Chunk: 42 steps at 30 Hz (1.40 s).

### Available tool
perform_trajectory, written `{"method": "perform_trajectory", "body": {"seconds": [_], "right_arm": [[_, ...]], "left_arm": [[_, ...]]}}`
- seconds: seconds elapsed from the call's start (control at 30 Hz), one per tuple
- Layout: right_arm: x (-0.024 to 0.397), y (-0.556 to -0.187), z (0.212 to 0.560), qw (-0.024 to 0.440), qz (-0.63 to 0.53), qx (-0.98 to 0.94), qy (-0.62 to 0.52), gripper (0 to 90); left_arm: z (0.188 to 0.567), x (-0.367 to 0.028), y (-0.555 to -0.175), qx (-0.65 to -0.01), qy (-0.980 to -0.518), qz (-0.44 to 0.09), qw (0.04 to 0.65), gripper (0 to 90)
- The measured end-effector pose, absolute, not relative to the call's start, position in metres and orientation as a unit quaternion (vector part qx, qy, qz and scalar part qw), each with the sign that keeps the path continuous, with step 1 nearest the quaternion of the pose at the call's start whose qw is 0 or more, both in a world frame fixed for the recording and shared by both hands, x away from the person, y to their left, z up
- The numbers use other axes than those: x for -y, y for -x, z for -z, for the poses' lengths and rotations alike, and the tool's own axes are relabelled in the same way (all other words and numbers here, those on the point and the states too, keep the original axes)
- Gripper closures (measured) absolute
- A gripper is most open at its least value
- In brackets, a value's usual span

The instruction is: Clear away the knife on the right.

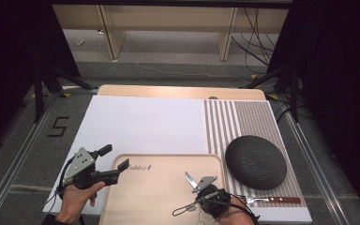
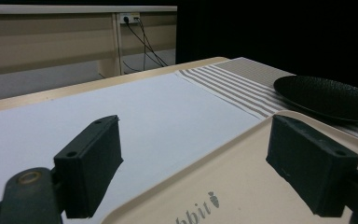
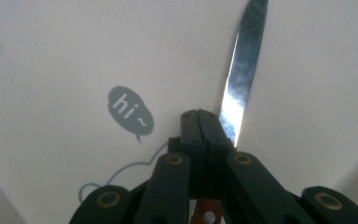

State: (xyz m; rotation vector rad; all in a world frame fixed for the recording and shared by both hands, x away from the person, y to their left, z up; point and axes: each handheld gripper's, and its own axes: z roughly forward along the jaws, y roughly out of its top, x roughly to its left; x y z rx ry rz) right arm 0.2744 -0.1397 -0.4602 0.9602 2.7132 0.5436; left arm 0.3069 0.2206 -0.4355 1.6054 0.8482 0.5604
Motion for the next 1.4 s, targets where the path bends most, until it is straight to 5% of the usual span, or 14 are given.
{"method": "perform_trajectory", "body": {"seconds": [1.4], "right_arm": [[0.184, -0.284, 0.453, 0.105, -0.178, -0.896, -0.393, 90.0]], "left_arm": [[0.434, -0.220, -0.306, -0.362, -0.686, -0.241, 0.583, 17.1]]}}
